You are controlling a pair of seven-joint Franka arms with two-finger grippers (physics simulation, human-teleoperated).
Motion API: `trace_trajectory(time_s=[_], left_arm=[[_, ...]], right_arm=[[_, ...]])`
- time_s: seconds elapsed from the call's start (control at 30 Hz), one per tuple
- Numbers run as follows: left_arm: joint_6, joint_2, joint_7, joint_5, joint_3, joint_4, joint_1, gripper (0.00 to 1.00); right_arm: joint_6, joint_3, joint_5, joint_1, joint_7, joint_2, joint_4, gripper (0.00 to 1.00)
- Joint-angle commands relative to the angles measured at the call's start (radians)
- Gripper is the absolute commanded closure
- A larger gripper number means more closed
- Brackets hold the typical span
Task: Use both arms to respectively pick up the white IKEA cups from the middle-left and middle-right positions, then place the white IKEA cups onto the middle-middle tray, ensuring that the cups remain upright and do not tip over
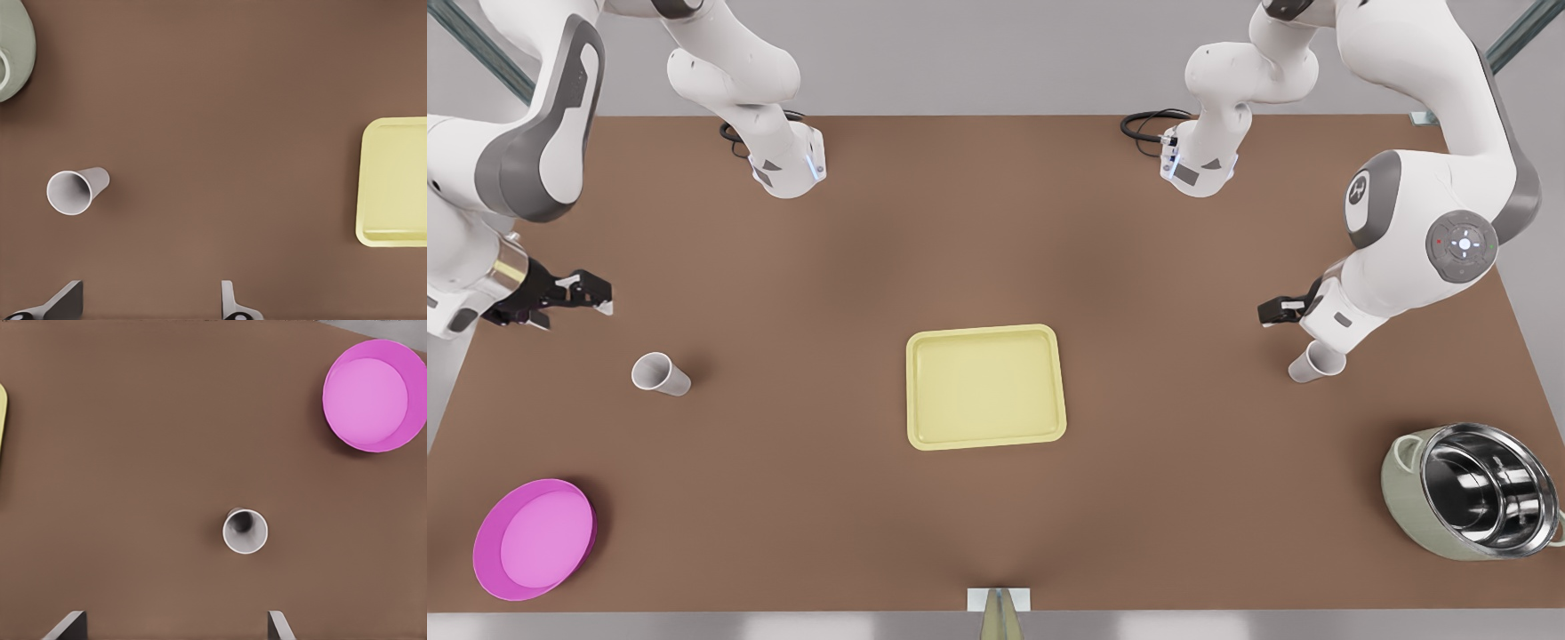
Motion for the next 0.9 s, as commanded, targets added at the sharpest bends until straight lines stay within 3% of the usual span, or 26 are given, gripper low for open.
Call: trace_trajectory(time_s=[0.0,0.1,0.17,0.23,0.43,0.63,0.87], left_arm=[[0.004,-0.001,0.002,0.001,0.000,0.001,0.000,0.00],[0.009,0.001,-0.001,-0.001,0.001,-0.001,0.000,0.00],[0.071,0.055,0.059,0.001,0.067,-0.002,0.001,0.00],[0.185,0.078,0.211,0.005,0.138,-0.067,0.020,0.00],[0.389,0.114,0.242,0.070,0.193,-0.202,0.060,0.00],[0.501,0.130,0.323,0.067,0.261,-0.337,0.093,0.00],[0.674,0.214,0.321,0.050,0.265,-0.424,0.143,0.00]], right_arm=[[0.015,0.000,-0.010,0.000,-0.002,-0.003,0.000,0.00],[0.035,-0.002,-0.013,0.000,-0.002,0.005,-0.012,0.00],[0.096,-0.003,-0.017,-0.009,-0.010,-0.001,-0.092,0.00],[0.162,-0.009,-0.030,-0.017,-0.013,0.002,-0.155,0.00],[0.383,-0.009,-0.055,-0.060,-0.014,0.013,-0.339,0.00],[0.502,-0.009,-0.046,-0.104,-0.014,0.128,-0.341,0.00],[0.670,-0.008,-0.043,-0.155,-0.014,0.255,-0.351,0.00]])
